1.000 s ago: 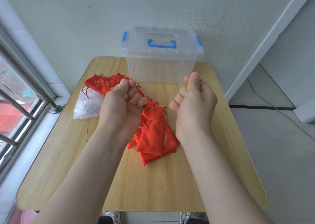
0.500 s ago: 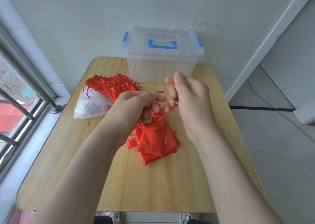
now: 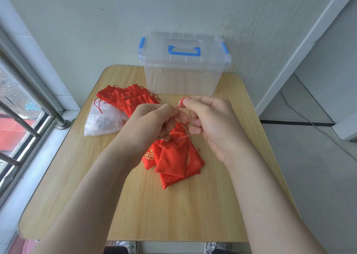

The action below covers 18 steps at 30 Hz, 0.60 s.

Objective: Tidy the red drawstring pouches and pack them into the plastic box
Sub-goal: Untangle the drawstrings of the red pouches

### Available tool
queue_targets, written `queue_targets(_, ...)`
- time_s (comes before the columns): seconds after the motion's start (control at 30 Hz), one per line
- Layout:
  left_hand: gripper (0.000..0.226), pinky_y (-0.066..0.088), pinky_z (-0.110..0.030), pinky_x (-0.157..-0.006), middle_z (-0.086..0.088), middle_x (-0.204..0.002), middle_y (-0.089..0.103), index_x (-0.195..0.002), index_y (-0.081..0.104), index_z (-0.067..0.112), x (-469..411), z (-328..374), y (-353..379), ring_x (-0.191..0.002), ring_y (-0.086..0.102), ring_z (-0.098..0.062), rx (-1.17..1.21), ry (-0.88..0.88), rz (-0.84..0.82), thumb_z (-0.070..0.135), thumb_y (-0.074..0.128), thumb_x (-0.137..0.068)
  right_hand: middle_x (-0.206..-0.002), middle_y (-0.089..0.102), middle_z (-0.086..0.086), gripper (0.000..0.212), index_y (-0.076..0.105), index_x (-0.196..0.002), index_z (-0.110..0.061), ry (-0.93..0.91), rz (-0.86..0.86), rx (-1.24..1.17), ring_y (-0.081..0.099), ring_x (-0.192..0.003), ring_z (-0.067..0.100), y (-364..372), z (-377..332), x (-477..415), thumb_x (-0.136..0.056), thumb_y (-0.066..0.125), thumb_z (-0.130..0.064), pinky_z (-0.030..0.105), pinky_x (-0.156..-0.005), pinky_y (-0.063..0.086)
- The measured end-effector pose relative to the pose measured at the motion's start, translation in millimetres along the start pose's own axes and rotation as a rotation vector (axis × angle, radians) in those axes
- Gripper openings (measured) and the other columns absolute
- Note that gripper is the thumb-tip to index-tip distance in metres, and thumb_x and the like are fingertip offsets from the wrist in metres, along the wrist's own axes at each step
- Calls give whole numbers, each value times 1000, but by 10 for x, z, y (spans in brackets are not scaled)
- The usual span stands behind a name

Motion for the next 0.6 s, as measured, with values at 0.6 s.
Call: queue_targets(0.6, 17, 51, -33, -70, -6, -67, 60, -83, 84, 7, 26, -120, -112, -67, 49, -21, -140, -121, 69, 16, 73, -93, -42, 39, -17, 41, 80, -84, -16, -221, 277, 262, 38, -46, 5, -300, -319, 83, -111, 55, -34, 28, -59, 39)
Point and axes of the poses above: each hand's wrist, its own x-axis away from the middle knuckle, its own y-axis out of the palm, z = x × y, the point moved 10 cm from there along -x, towards the middle knuckle
